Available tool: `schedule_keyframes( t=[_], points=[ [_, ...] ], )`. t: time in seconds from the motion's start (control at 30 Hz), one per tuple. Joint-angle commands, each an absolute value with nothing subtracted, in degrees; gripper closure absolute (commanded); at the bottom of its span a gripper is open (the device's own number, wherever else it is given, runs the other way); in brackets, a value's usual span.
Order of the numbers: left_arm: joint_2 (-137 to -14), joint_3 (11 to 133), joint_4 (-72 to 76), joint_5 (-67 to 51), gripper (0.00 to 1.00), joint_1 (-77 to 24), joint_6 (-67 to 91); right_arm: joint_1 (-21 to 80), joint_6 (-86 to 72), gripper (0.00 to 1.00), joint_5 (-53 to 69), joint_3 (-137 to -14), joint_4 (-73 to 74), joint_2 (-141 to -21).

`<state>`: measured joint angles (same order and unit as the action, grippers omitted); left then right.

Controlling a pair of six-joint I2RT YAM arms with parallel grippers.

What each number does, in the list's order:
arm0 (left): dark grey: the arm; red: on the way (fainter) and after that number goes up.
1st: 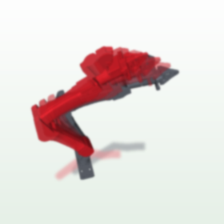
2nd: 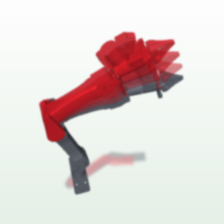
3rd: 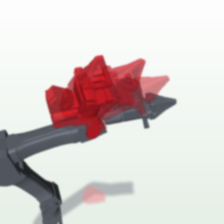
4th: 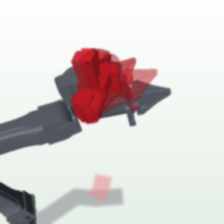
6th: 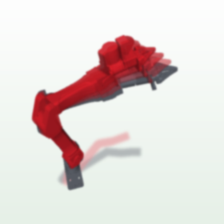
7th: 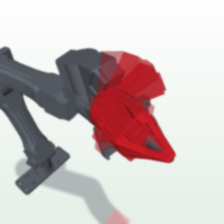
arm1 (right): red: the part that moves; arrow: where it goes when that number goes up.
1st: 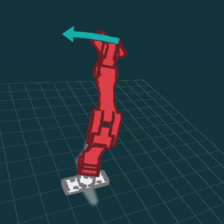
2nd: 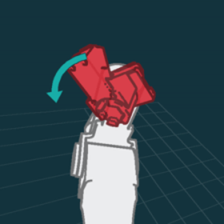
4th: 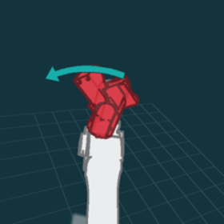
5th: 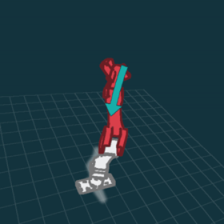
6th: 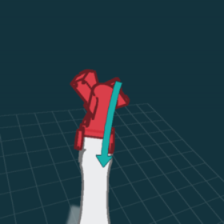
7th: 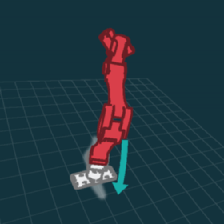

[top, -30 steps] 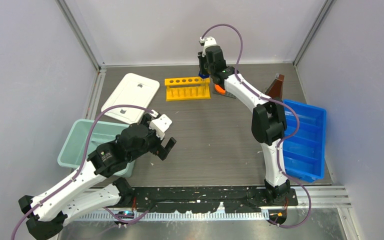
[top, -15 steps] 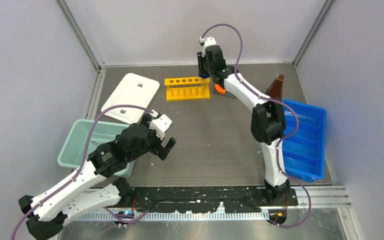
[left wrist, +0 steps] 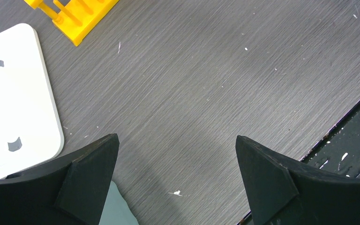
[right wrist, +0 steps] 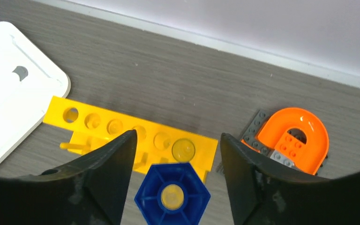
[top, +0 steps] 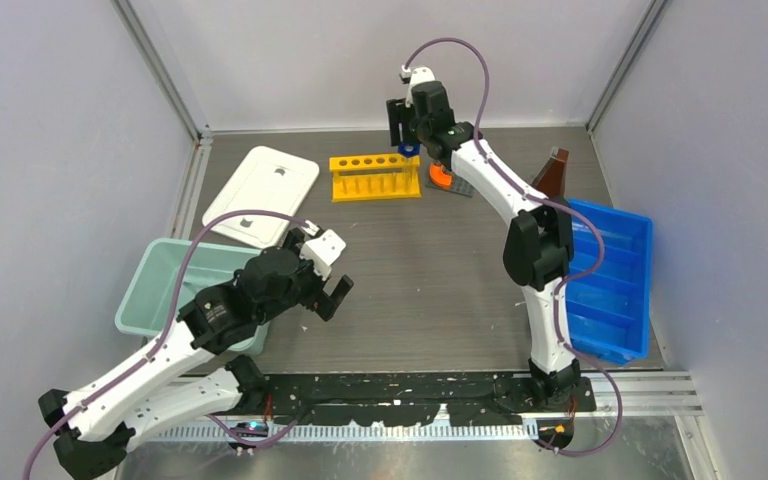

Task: Organize the chemistry lab equipment

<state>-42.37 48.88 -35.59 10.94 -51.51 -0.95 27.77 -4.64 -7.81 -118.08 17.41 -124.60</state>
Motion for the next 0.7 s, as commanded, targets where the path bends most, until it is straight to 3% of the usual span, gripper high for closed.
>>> schedule_keyframes(
  t=[0.0,0.07,0.2,0.5,0.67],
  points=[
    [-42.54,48.85,-33.49,12.73,0.00,-51.42,-1.87,27.77,-7.67,0.21,-7.47,-120.99,23.35,-115.59],
    [-42.46,49.02,-33.70,14.78,0.00,-51.42,-1.61,27.78,-10.24,0.10,-7.44,-118.65,25.99,-112.43],
    [-42.11,49.26,-33.85,19.14,0.00,-51.42,-2.08,27.93,-16.22,0.01,-6.87,-105.34,24.63,-102.54],
    [-48.61,53.36,-36.11,27.38,0.02,-51.14,-1.66,28.54,-23.31,0.01,-4.14,-75.18,18.11,-77.61],
    [-56.95,59.06,-38.03,27.28,0.07,-44.98,-0.03,28.65,-25.61,0.00,-3.55,-61.27,16.85,-67.20]
  ],
)
